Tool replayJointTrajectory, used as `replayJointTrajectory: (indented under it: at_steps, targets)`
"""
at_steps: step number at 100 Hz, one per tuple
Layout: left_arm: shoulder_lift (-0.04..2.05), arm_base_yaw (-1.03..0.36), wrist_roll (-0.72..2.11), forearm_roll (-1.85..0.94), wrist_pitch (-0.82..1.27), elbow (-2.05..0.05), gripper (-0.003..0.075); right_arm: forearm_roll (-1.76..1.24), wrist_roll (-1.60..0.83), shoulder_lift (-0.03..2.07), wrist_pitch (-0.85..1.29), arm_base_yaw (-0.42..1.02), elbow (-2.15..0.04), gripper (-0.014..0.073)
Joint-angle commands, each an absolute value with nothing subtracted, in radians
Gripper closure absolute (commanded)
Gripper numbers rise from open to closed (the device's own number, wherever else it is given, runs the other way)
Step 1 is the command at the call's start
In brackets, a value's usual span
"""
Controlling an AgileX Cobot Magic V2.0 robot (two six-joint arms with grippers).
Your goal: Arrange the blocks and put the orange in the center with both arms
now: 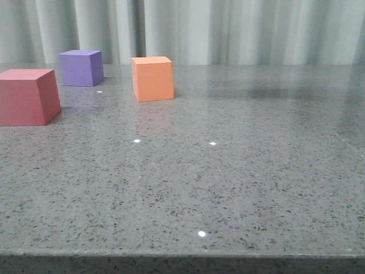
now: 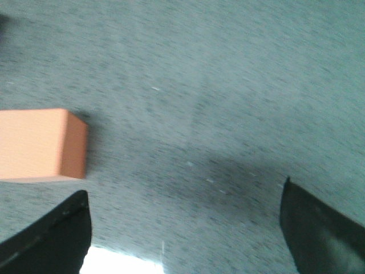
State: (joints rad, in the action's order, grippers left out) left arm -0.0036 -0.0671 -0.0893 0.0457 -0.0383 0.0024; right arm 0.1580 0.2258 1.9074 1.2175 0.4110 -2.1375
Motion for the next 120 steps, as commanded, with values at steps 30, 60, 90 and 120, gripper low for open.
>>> replayJointTrajectory:
  at_steps: [30,60,90,120]
  targets:
    - [-0.041,-0.065,-0.092,0.038,-0.12,0.045,0.0741,0.172,0.209,1.472,0.947,0.189,-1.557,-0.006]
    - [-0.041,-0.065,-0.092,0.038,-0.12,0.045,0.0741,0.162,0.215,1.053,0.746,0.068,-1.026,-0.006]
    - [-0.041,-0.065,-0.092,0.038,-0.12,0.045,0.0741,0.165,0.215,0.602,0.49,0.064,-0.652,-0.006]
    - [-0.041,-0.065,-0.092,0.038,-0.12,0.045,0.0741,0.212,0.215,0.487,0.271,0.064,-0.466,-0.006]
